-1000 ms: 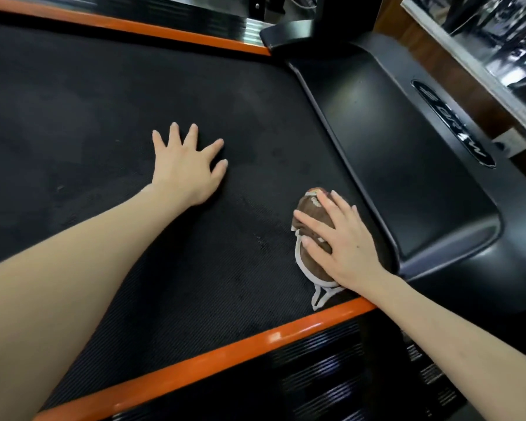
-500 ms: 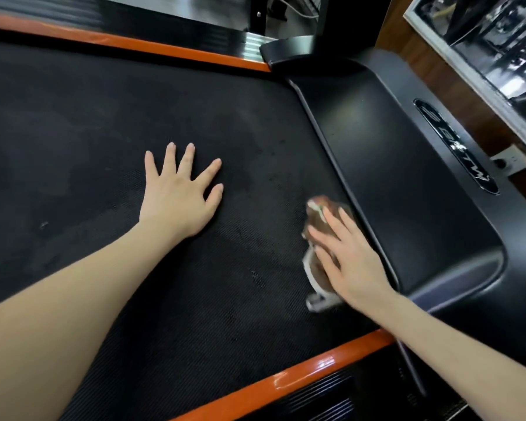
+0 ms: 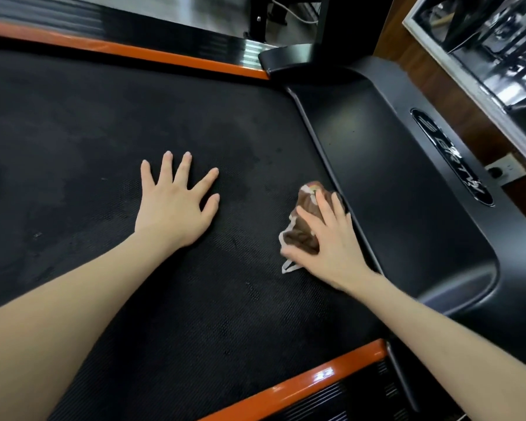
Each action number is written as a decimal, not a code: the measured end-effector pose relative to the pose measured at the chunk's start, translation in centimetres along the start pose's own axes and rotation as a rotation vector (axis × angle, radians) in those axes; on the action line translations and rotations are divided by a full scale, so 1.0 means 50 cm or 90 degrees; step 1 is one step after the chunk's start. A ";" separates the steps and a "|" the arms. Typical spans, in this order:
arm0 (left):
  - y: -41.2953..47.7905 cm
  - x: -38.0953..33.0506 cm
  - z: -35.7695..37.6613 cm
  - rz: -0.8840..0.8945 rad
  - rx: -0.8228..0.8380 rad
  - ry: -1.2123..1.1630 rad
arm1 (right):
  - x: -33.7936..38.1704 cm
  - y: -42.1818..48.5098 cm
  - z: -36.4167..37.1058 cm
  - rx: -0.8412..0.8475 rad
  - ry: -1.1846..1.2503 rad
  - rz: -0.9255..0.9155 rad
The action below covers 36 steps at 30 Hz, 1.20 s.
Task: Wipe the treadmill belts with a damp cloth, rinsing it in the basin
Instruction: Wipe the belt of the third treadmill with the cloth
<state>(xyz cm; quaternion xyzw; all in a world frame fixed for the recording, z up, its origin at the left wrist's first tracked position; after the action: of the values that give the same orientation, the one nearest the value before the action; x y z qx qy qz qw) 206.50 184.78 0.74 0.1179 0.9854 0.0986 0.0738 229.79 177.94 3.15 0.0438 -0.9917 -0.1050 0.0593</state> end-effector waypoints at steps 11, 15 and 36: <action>0.172 0.074 0.018 -0.011 0.025 0.055 | 0.002 0.171 0.030 -0.104 0.028 -0.053; 0.168 0.072 0.031 -0.009 -0.006 0.043 | 0.002 0.358 0.081 -0.096 -0.017 -0.031; 0.168 0.074 0.038 -0.016 -0.031 0.017 | 0.042 0.565 0.127 -0.108 -0.003 -0.028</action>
<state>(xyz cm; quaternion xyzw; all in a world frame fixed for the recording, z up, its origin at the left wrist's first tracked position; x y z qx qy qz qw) 205.11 194.05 0.21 0.1020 0.9850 0.1229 0.0650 224.82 206.57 3.22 0.0600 -0.9782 -0.1901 0.0584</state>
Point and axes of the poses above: each hand's wrist, its own y-axis towards the middle knuckle, its own z-axis out of the palm, x = y × z, the point moved 9 cm from there along y, towards the middle knuckle, and after that the axes turned 10 degrees about -x, right-handed, at the moved point
